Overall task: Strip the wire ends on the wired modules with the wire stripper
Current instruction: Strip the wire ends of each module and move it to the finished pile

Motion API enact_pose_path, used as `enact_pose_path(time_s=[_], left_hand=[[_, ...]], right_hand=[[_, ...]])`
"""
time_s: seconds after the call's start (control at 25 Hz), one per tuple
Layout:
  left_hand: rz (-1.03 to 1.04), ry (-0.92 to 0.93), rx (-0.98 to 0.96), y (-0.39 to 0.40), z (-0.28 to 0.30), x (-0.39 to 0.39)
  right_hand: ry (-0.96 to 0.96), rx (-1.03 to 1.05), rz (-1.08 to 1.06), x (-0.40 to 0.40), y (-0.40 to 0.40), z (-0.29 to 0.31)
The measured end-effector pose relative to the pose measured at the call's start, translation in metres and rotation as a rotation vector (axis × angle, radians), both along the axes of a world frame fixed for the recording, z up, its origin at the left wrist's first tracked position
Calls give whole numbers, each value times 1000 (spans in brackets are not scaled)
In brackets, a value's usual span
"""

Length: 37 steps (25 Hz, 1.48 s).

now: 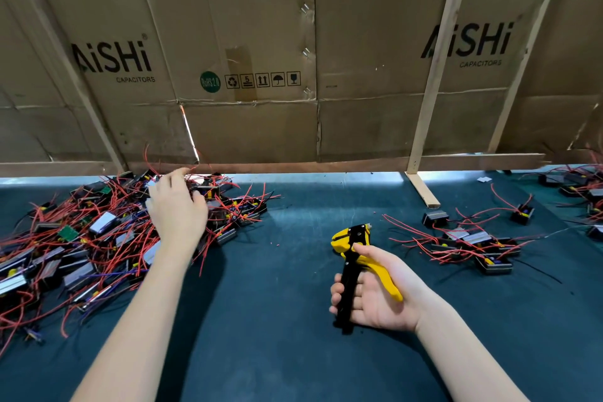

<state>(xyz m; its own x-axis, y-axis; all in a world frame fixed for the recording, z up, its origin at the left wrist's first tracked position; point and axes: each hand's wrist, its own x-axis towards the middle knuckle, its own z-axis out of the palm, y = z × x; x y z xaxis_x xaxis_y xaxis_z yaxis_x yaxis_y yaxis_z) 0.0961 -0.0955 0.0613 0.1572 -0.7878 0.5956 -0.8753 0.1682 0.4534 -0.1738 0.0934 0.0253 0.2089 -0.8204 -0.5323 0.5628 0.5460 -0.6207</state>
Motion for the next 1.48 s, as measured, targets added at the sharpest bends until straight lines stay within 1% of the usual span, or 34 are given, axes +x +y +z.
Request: enact_pose_path(time_s=[0.04, 0.12, 0.16, 0.24, 0.32, 0.44, 0.48, 0.56, 0.6, 0.64, 0.68, 0.72, 0.76, 0.8, 0.84, 0.88, 0.92, 0.96, 1.0, 1.04, 1.08, 1.12, 1.16, 1.2, 1.28, 1.4, 1.48], left_hand=[[28, -127, 0, -8, 2, 7], [-18, -343, -8, -19, 7, 12], [-43, -429, 22, -24, 10, 11], [-27, -599, 90, -30, 15, 7], [13, -708, 84, -33, 17, 3], [-14, -747, 31, -30, 23, -3], [-46, -704, -2, -28, 25, -6], [-159, -492, -121, -22, 34, -13], [-237, -329, -170, -17, 39, -18], [-345, -118, -185, -10, 43, -24], [-480, 127, -155, -2, 47, -31], [-614, 369, -80, 6, 48, -39], [-734, 574, 34, 16, 47, -48], [-827, 723, 168, 26, 41, -57], [-880, 822, 305, 35, 31, -64], [-902, 870, 431, 44, 18, -68], [-904, 859, 537, 52, 5, -70], [-897, 771, 618, 59, -9, -70], [-880, 601, 661, 62, -24, -68], [-846, 381, 656, 65, -36, -67], [-798, 197, 611, 67, -45, -67], [-760, 129, 552, 67, -48, -66], [-746, 175, 502, 67, -47, -65], [-746, 267, 477, 66, -45, -61], [-774, 421, 528, 62, -42, -48], [-943, 466, 759, 61, -44, -33], [-1023, 441, 827, 64, -46, -35]], right_hand=[[2, 0, 2, 0, 0, 0], [5, 0, 5, 0, 0, 1], [6, 0, 8, 0, 0, 2], [9, 0, 20, 0, 0, 3], [14, -4, 32, 0, 1, 3], [21, -4, 31, 0, 2, 3], [21, -5, 29, 0, 2, 3], [21, -9, 31, 0, 2, 3], [22, -11, 33, 0, 2, 3], [23, -11, 33, 0, 2, 4], [23, -11, 33, 0, 2, 4], [22, -10, 32, 0, 2, 3], [22, -11, 29, 0, 2, 3], [21, -13, 25, 0, 2, 3], [21, -13, 22, 0, 2, 3], [21, -14, 22, 0, 3, 3], [22, -16, 23, 0, 3, 3], [21, -16, 23, 0, 4, 3], [17, -15, 20, 0, 4, 3], [13, -14, 14, 0, 4, 3], [11, -12, 8, 0, 3, 3], [11, -10, 5, -1, 3, 3], [12, -8, 6, -1, 3, 3], [13, -8, 9, -1, 3, 3], [10, -10, 15, 0, 3, 2], [5, -14, 16, 0, 2, 1], [9, -17, 19, 0, 2, 0]])
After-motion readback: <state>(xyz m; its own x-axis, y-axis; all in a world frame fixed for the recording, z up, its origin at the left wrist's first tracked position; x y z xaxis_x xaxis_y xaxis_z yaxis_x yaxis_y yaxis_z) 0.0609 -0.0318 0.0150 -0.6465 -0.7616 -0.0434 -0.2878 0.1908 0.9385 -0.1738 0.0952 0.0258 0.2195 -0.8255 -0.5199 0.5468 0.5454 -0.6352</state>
